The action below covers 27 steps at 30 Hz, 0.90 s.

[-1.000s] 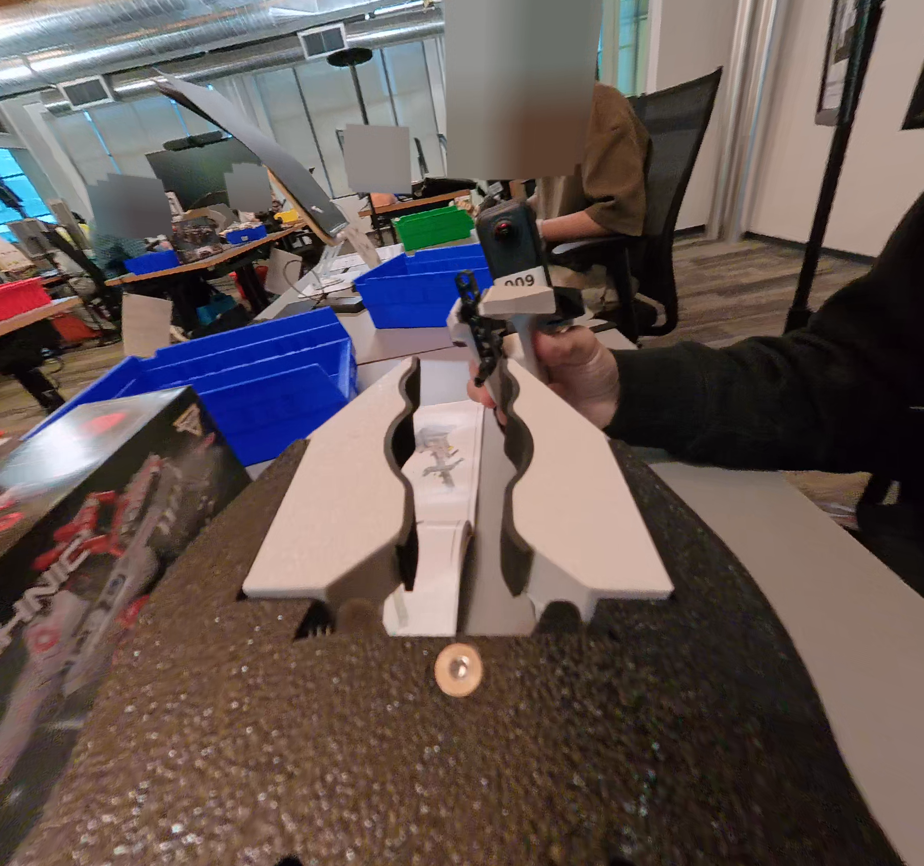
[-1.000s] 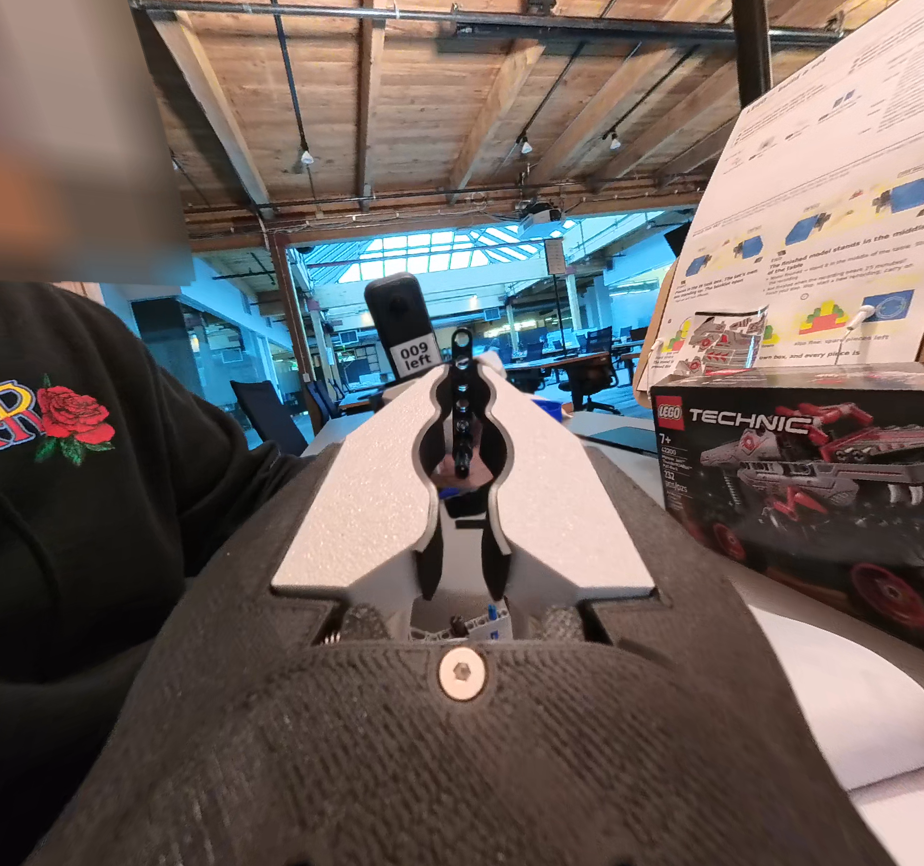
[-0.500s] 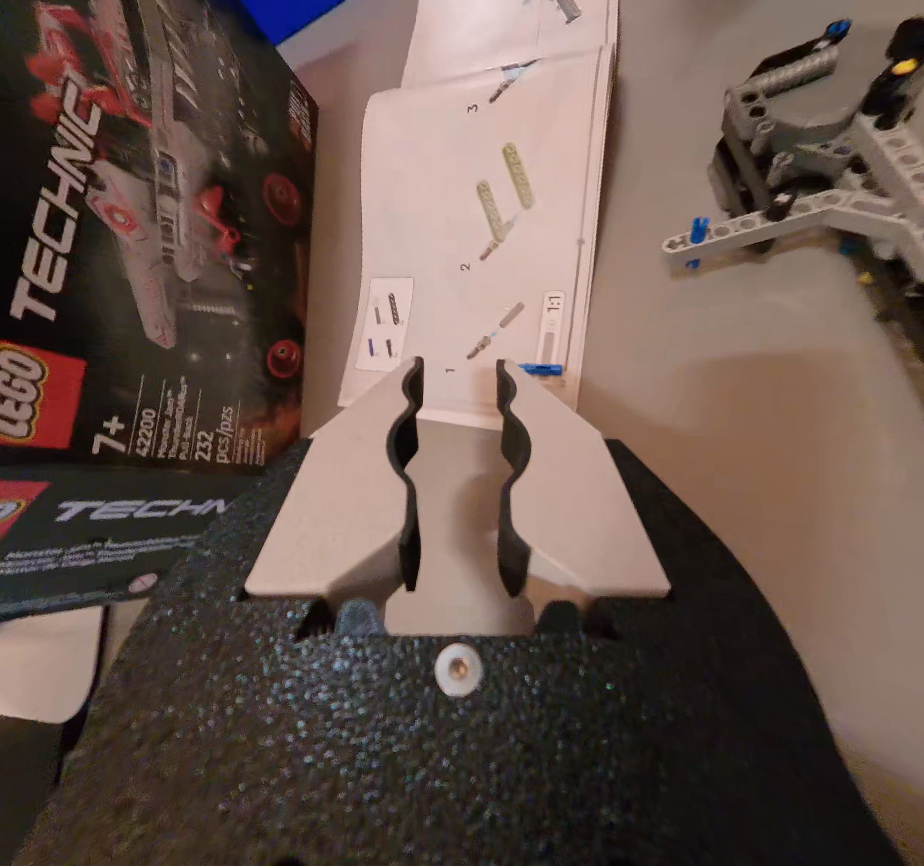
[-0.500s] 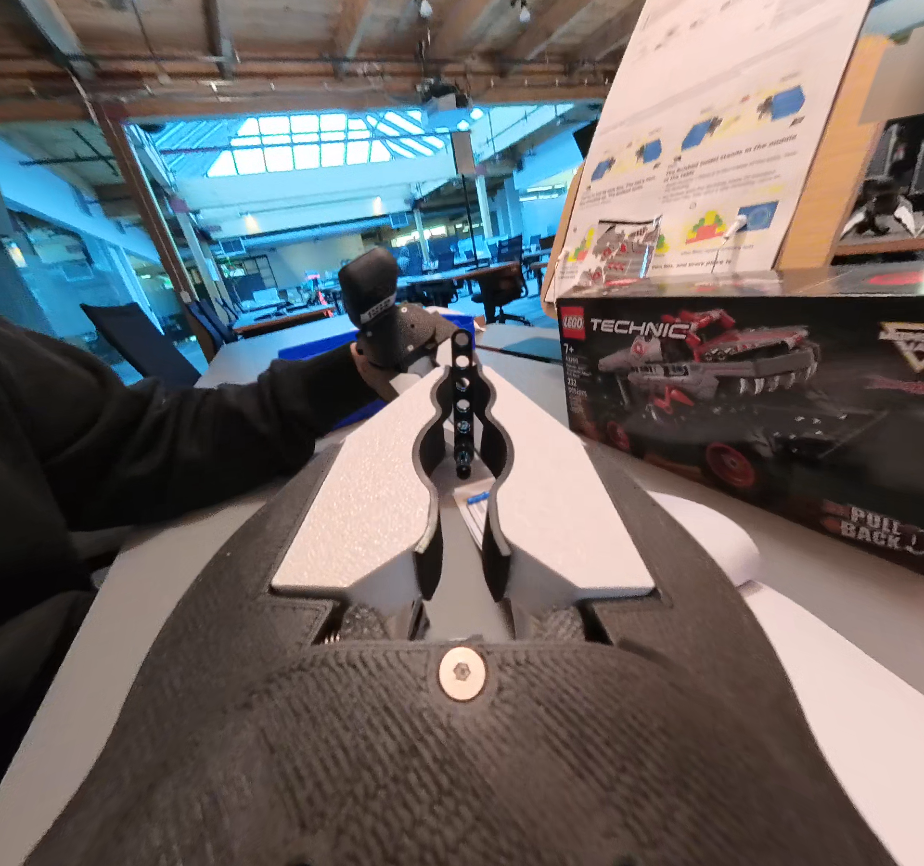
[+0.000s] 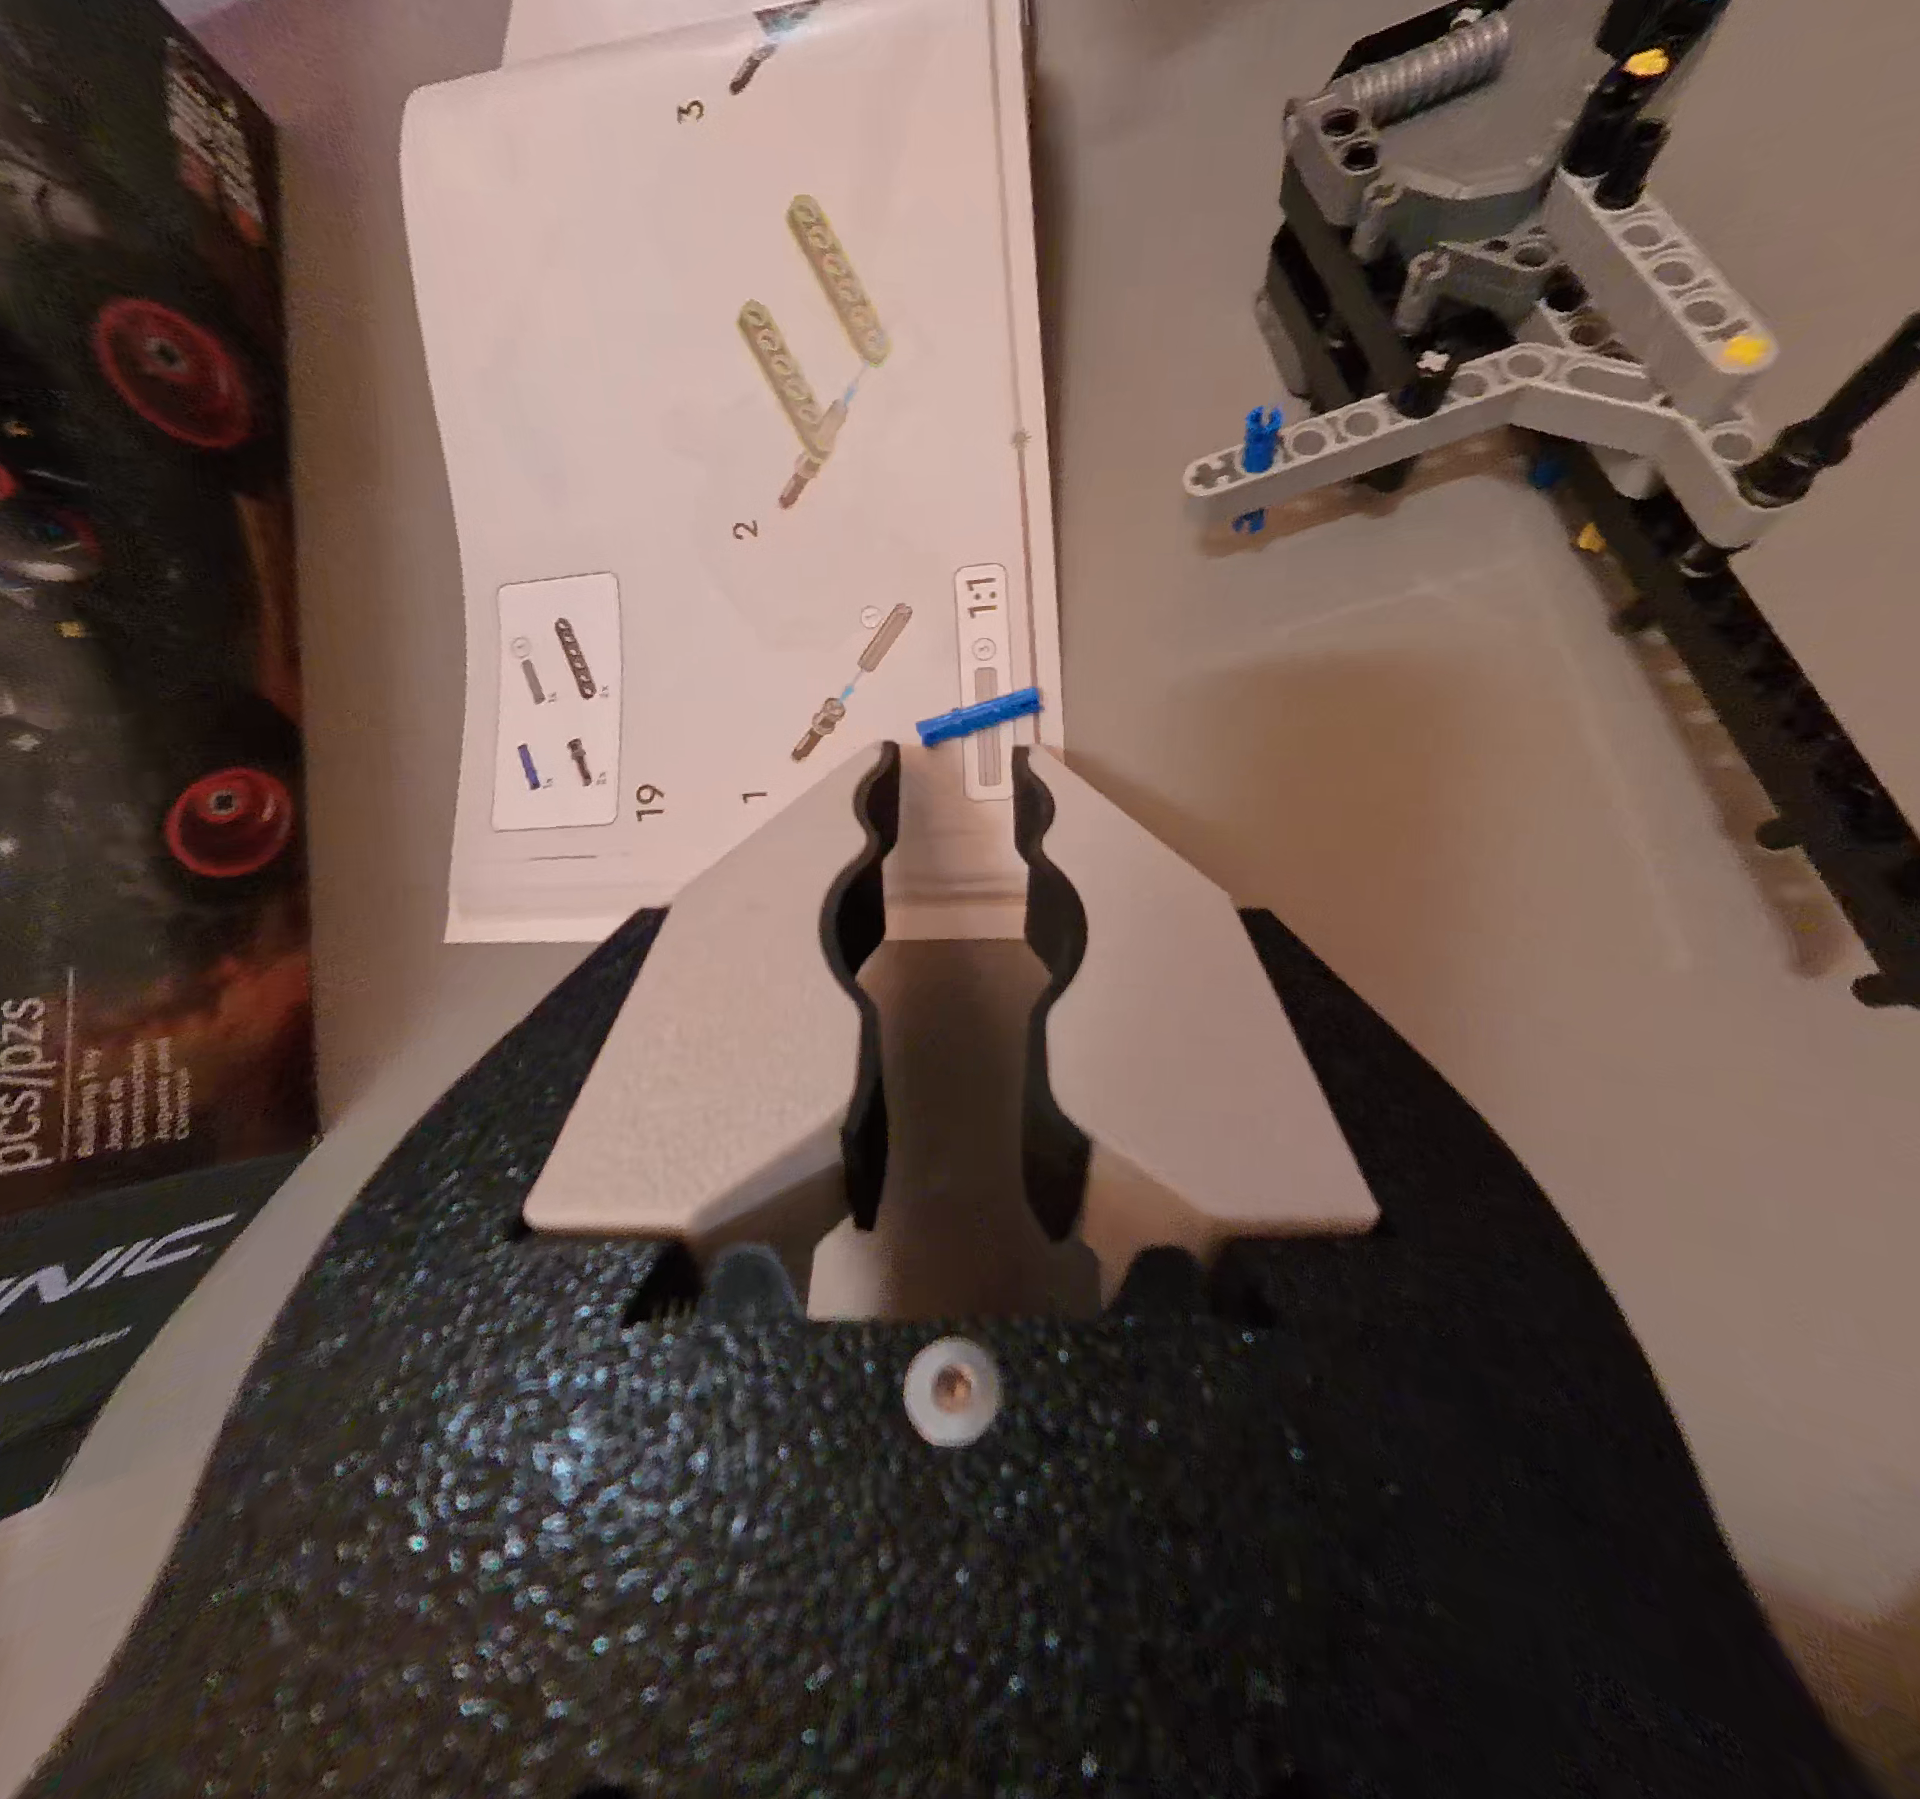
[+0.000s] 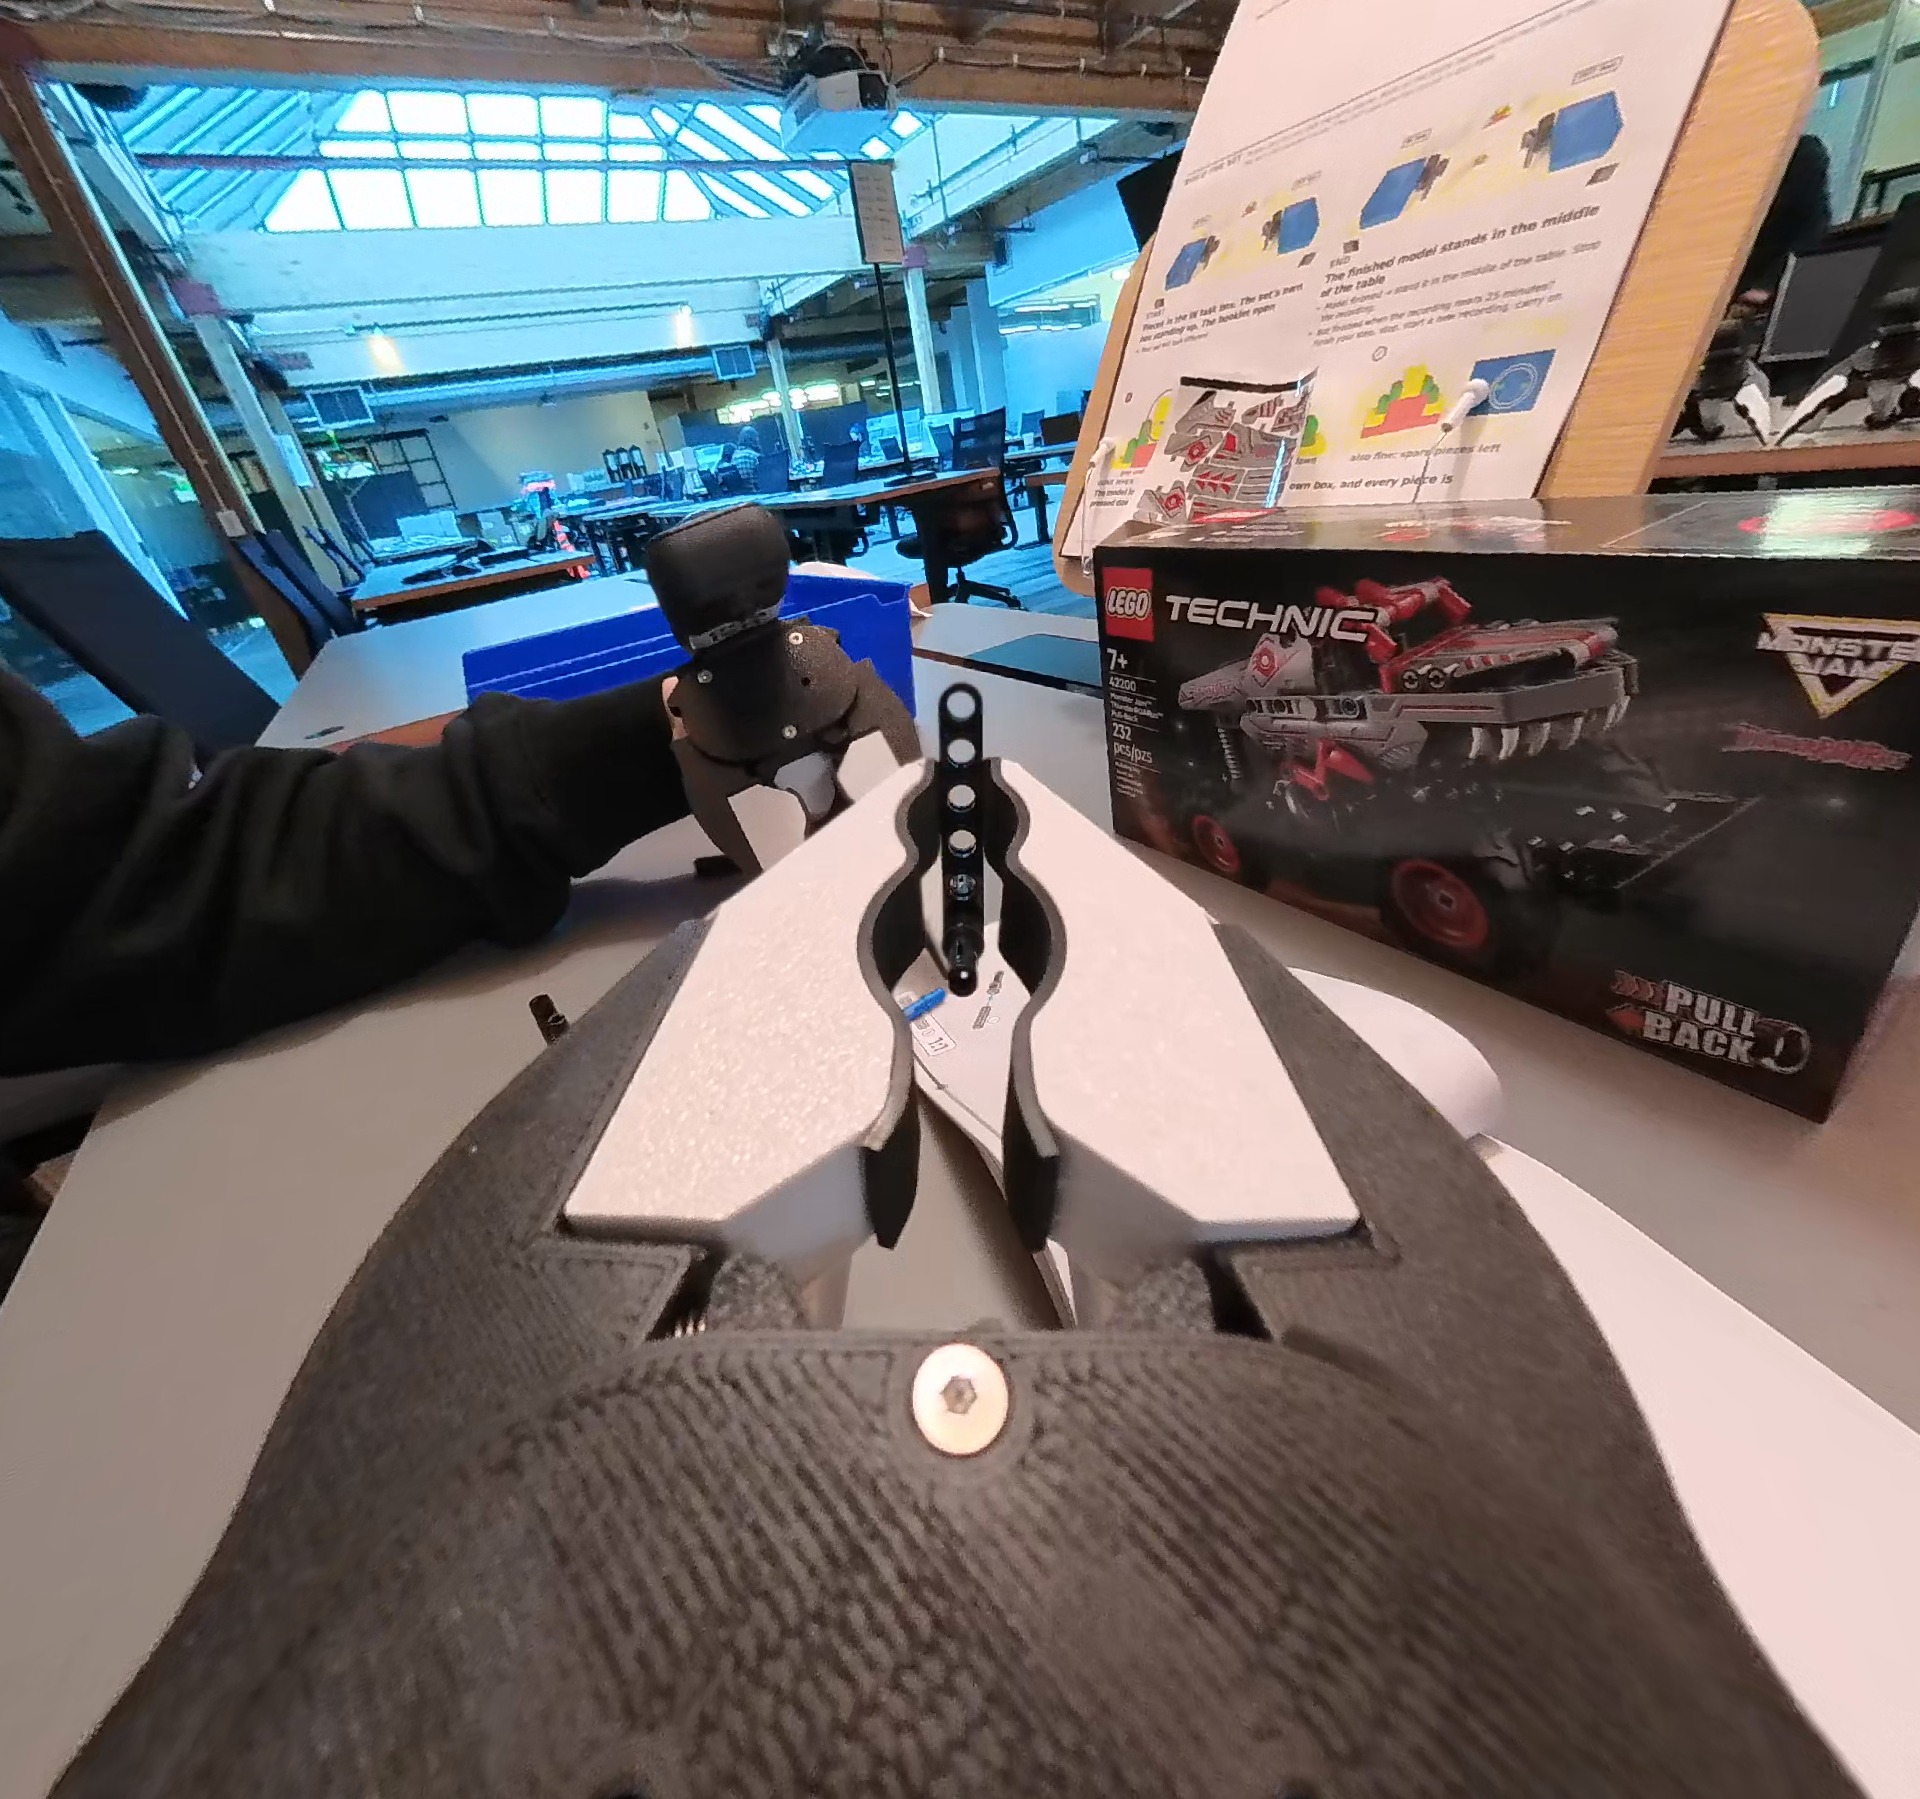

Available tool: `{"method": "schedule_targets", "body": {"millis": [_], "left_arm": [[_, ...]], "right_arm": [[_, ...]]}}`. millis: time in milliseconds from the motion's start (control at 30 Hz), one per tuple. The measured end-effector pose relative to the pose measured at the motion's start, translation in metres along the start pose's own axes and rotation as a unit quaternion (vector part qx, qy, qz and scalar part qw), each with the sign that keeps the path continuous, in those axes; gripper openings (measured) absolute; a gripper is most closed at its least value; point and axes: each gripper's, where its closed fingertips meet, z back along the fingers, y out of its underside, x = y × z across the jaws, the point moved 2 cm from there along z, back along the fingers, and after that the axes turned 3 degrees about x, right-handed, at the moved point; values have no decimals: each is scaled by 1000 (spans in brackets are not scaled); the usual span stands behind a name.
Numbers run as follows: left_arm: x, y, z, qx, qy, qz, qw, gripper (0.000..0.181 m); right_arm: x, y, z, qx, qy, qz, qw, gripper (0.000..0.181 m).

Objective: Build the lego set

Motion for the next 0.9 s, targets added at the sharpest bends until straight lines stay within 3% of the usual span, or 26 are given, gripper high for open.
{"method": "schedule_targets", "body": {"millis": [233, 400, 600, 700, 833, 900], "left_arm": [[2, -15, -1, -23, -23, -37, 999, 23], [1, -9, -3, -17, -10, -24, 1000, 18], [-6, -8, -5, -31, 33, 27, 999, 9], [-12, -8, -1, -34, 70, 58, 995, 14], [-3, -17, 6, -69, 28, 28, 997, 20], [3, -8, 5, -42, 6, 14, 999, 22]], "right_arm": [[1, 1, 0, 2, -6, 0, 1000, 5], [4, 3, -2, 11, -10, 8, 1000, 5], [3, 4, -2, 14, -7, 14, 1000, 5], [3, 4, -1, 11, -6, 14, 1000, 5], [3, 5, -2, 16, -7, 18, 1000, 5], [4, 6, -3, 19, -8, 19, 1000, 5]]}}
